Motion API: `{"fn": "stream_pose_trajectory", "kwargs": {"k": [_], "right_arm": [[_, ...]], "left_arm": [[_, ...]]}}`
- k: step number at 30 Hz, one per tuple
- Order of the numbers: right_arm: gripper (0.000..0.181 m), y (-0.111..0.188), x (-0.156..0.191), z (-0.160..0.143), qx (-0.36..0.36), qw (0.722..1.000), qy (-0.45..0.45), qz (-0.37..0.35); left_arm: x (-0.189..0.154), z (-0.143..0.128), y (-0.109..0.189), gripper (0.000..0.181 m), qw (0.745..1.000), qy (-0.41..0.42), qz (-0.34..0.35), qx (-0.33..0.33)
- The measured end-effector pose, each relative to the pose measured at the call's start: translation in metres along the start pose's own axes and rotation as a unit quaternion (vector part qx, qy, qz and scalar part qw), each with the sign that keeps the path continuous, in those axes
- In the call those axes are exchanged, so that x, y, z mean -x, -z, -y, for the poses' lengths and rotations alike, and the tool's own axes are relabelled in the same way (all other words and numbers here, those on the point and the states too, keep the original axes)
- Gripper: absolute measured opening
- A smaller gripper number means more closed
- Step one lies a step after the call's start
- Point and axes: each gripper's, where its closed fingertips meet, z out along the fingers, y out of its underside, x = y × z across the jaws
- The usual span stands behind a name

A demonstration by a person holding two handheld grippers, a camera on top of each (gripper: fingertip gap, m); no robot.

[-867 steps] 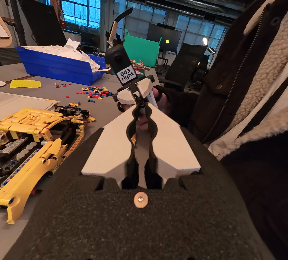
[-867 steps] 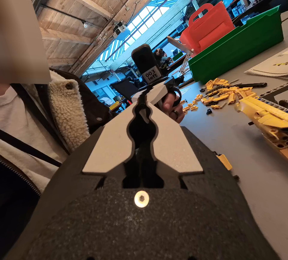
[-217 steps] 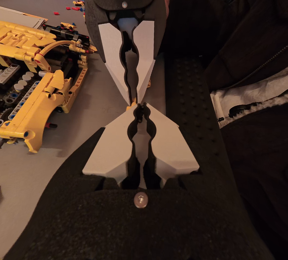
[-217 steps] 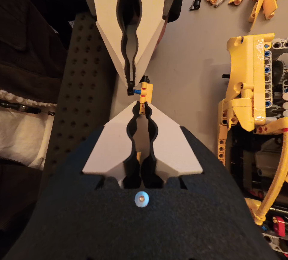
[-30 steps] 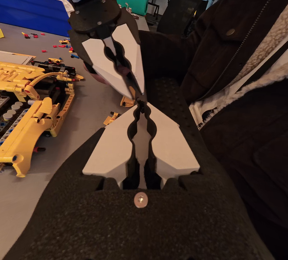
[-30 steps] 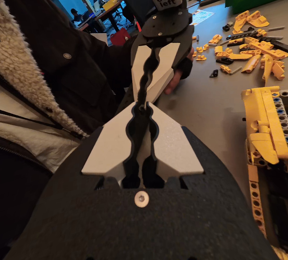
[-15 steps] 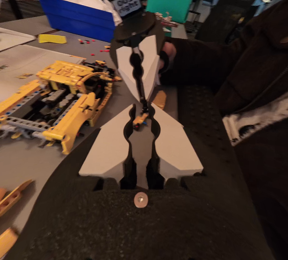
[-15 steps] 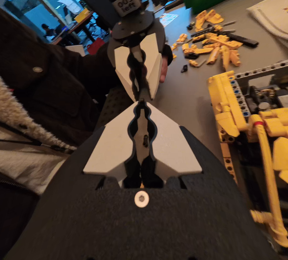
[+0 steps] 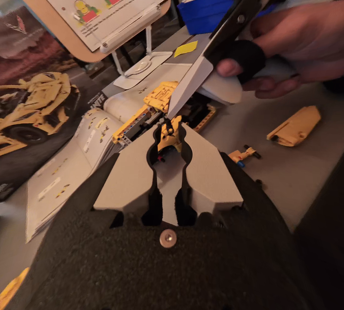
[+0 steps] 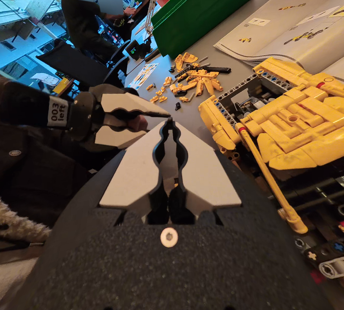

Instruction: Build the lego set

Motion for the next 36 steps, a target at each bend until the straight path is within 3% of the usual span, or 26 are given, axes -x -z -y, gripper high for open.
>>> {"fn": "stream_pose_trajectory", "kwargs": {"k": [14,15,16,18,20,23,29,32,36], "right_arm": [[0.004,-0.002,0.002,0.001,-0.004,1.000,-0.003,0.009],[0.011,0.000,0.004,0.000,0.002,1.000,0.008,0.018],[0.023,0.004,0.005,-0.001,0.011,0.999,0.023,0.025],[0.020,0.014,0.005,-0.022,0.084,0.994,0.070,0.032],[0.015,0.025,-0.019,-0.057,0.193,0.973,0.126,-0.019],[0.018,0.025,-0.022,-0.093,0.293,0.949,0.118,0.012],[0.018,0.012,-0.004,-0.108,0.325,0.939,0.068,0.088],[0.010,0.009,-0.001,-0.110,0.330,0.937,0.034,0.111],[0.000,0.008,0.017,-0.111,0.331,0.930,0.055,0.148]], "left_arm": [[0.003,-0.007,-0.002,0.007,1.000,0.007,-0.006,0.015],[0.004,-0.007,0.000,0.007,1.000,0.009,-0.008,0.015],[0.005,-0.008,0.002,0.007,1.000,0.010,-0.015,0.013],[0.003,-0.009,0.008,0.007,0.999,0.011,-0.040,0.004],[-0.004,-0.011,0.015,0.007,0.997,0.008,-0.079,-0.006],[-0.024,-0.012,0.030,0.007,0.987,-0.002,-0.156,-0.029],[-0.065,-0.034,0.044,0.007,0.961,-0.018,-0.277,0.013],[-0.069,-0.041,0.042,0.007,0.959,-0.033,-0.281,0.030],[-0.062,-0.038,0.041,0.007,0.963,-0.020,-0.267,0.021]]}}
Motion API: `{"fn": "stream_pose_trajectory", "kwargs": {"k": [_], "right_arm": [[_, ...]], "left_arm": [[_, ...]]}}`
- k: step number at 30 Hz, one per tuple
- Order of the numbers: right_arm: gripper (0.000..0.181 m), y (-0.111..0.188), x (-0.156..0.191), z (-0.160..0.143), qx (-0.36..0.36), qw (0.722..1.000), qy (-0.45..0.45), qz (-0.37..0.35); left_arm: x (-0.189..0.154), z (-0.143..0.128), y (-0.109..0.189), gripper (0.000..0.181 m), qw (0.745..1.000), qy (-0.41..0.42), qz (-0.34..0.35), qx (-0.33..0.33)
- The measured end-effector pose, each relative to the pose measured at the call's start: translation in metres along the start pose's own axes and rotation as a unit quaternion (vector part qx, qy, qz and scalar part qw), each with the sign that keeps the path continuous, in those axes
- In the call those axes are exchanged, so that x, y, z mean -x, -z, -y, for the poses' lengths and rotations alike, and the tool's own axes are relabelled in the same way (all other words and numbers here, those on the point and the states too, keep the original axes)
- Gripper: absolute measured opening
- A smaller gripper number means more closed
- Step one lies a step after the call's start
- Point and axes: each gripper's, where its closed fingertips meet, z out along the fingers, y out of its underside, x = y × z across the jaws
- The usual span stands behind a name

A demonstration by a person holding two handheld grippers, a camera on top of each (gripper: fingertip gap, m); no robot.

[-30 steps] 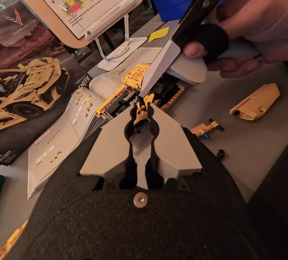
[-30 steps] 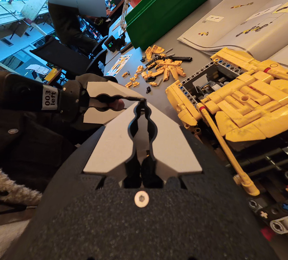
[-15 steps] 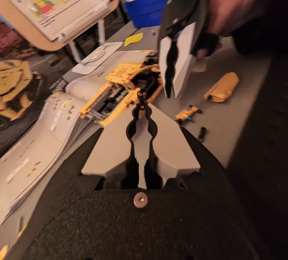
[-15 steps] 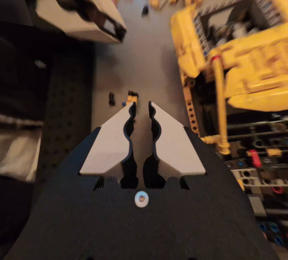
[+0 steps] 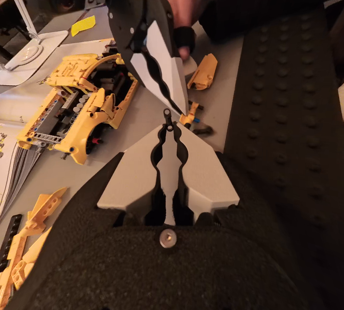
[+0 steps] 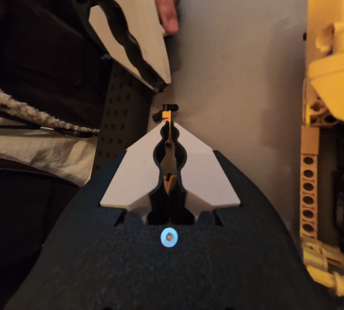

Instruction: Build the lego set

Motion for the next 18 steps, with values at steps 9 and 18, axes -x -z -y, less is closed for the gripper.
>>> {"fn": "stream_pose_trajectory", "kwargs": {"k": [9,18], "right_arm": [[0.000,0.063,0.010,0.086,-0.304,0.951,-0.051,0.023],[0.000,0.061,0.022,0.105,-0.360,0.921,-0.112,0.099]], "left_arm": [[0.045,0.055,0.045,0.007,0.976,0.024,0.119,-0.183],[0.050,0.065,0.051,0.007,0.966,-0.009,0.153,-0.209]]}}
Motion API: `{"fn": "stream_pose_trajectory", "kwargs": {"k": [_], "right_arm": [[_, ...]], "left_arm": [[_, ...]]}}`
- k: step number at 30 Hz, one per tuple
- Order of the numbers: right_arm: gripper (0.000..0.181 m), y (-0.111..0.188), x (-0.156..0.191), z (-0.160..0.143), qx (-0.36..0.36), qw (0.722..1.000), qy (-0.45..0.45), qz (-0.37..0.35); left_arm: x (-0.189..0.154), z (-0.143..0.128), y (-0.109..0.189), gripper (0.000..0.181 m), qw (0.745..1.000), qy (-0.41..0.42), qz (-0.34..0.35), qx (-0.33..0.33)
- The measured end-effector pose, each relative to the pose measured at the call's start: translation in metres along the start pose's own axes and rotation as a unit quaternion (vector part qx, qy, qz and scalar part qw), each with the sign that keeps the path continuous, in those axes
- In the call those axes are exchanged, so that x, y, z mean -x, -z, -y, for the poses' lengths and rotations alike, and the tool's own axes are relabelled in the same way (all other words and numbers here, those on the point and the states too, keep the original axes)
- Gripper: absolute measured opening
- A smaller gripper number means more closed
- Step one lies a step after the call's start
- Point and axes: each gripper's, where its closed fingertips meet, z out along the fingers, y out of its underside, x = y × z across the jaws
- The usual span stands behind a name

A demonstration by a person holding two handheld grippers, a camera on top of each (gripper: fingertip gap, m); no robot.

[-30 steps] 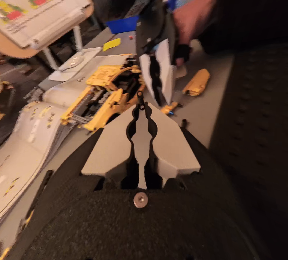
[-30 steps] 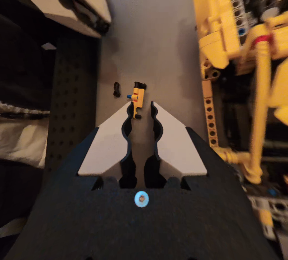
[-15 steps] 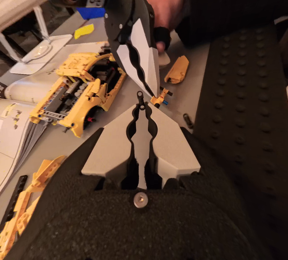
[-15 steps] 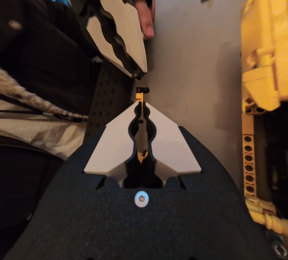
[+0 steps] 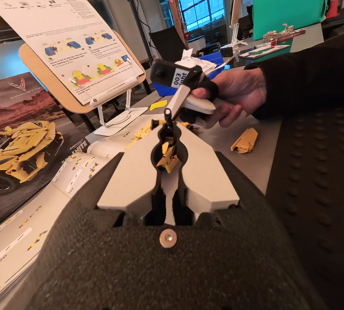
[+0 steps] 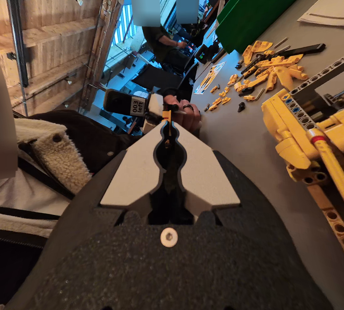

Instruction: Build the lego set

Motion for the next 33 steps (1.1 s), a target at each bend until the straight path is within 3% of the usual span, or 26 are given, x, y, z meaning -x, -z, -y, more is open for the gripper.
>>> {"fn": "stream_pose_trajectory", "kwargs": {"k": [10,21,27,33], "right_arm": [[0.000,-0.001,0.001,-0.001,-0.004,1.000,0.012,-0.017],[0.000,-0.008,0.014,-0.011,-0.003,0.999,-0.036,0.038],[0.000,-0.001,0.015,-0.012,0.024,1.000,0.020,0.006],[0.000,0.004,0.015,-0.025,0.055,0.997,-0.027,0.042]], "left_arm": [[-0.001,-0.001,-0.002,0.007,0.998,-0.059,0.013,-0.002],[0.002,0.013,0.003,0.007,0.992,-0.113,0.047,-0.039],[-0.009,0.012,0.003,0.007,0.997,-0.041,-0.023,-0.053],[-0.022,0.007,0.001,0.007,0.996,-0.044,-0.059,-0.044]]}}
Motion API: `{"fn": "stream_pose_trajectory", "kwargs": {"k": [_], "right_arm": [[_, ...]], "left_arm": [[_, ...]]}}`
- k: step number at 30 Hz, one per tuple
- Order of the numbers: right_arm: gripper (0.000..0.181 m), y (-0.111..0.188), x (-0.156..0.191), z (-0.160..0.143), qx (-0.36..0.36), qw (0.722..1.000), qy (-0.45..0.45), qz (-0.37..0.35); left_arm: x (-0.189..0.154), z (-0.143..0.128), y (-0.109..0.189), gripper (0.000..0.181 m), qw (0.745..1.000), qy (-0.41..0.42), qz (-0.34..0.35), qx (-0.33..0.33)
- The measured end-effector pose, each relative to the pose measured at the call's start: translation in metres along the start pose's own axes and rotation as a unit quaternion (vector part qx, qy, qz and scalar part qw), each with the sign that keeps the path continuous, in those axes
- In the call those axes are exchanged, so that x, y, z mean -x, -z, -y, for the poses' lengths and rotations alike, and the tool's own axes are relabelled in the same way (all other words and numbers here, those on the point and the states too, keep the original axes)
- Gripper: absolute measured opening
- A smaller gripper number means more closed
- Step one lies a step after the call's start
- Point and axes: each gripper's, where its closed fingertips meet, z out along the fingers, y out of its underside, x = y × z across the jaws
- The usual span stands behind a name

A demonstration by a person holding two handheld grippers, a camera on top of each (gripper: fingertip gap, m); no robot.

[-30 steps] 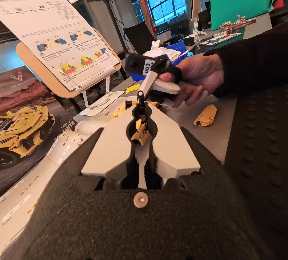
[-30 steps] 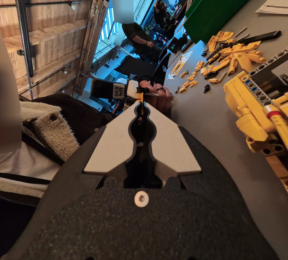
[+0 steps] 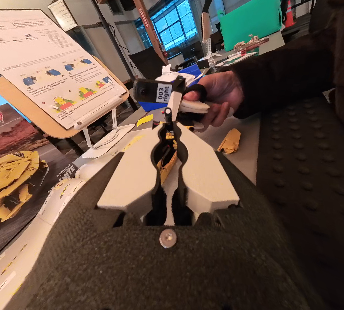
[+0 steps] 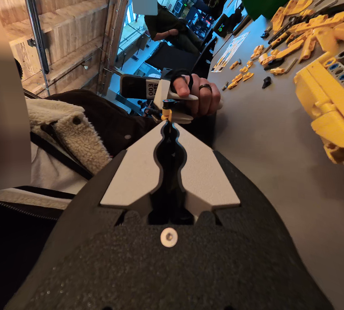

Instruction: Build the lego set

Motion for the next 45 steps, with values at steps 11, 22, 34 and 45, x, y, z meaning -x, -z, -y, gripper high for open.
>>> {"fn": "stream_pose_trajectory", "kwargs": {"k": [11,22,34,45], "right_arm": [[0.000,0.048,-0.074,-0.031,0.199,0.891,0.159,-0.376],[0.001,0.062,-0.085,-0.059,0.323,0.824,0.186,-0.427],[0.001,0.050,-0.083,-0.063,0.312,0.856,0.166,-0.378],[0.015,0.033,-0.076,-0.078,0.288,0.919,0.088,-0.254]], "left_arm": [[0.014,-0.028,-0.002,0.007,0.997,0.006,0.029,0.077],[0.004,-0.042,-0.007,0.007,0.993,0.007,0.009,0.113],[-0.001,-0.046,-0.008,0.007,0.992,0.006,-0.002,0.124],[-0.005,-0.047,-0.008,0.007,0.992,0.009,-0.011,0.125]]}}
